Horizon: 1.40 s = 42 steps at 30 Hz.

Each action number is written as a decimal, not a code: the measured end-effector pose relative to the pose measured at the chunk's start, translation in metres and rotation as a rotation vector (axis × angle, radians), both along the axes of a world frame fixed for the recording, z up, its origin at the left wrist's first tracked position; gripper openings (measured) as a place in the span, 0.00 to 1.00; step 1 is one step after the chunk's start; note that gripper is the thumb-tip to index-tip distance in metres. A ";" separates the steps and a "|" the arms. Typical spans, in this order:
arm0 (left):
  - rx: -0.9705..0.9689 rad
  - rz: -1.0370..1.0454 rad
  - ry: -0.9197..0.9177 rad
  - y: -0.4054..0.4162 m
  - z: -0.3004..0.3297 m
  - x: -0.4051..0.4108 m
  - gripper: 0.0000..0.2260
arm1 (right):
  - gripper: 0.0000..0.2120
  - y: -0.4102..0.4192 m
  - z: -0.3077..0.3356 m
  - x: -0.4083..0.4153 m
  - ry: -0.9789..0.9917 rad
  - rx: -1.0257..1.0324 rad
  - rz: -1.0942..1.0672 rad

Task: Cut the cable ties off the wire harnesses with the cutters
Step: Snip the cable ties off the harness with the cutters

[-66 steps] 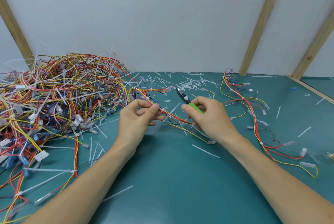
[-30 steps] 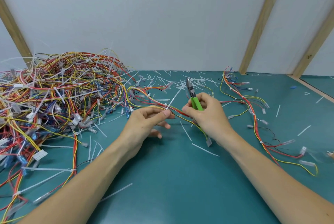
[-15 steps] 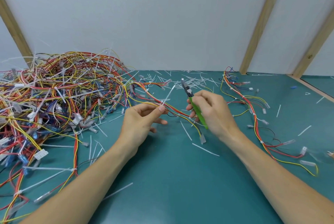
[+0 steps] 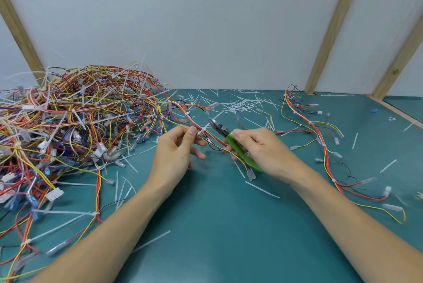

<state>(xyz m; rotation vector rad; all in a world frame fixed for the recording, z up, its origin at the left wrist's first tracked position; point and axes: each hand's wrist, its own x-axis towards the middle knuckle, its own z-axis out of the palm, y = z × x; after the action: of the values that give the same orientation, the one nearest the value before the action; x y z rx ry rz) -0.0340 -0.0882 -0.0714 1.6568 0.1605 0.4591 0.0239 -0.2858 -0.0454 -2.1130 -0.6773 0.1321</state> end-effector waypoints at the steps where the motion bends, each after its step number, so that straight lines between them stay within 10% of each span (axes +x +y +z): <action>1: 0.038 0.001 -0.013 0.000 0.000 0.000 0.11 | 0.24 -0.001 -0.001 0.000 -0.019 -0.017 -0.010; 42: 0.127 -0.064 -0.009 0.003 -0.007 0.002 0.14 | 0.23 0.001 -0.004 -0.004 -0.133 -0.096 0.008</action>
<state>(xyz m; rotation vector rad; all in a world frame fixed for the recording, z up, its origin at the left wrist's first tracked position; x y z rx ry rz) -0.0317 -0.0855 -0.0782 1.7790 0.0729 0.4355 0.0199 -0.2852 -0.0496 -2.2265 -0.7714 0.0287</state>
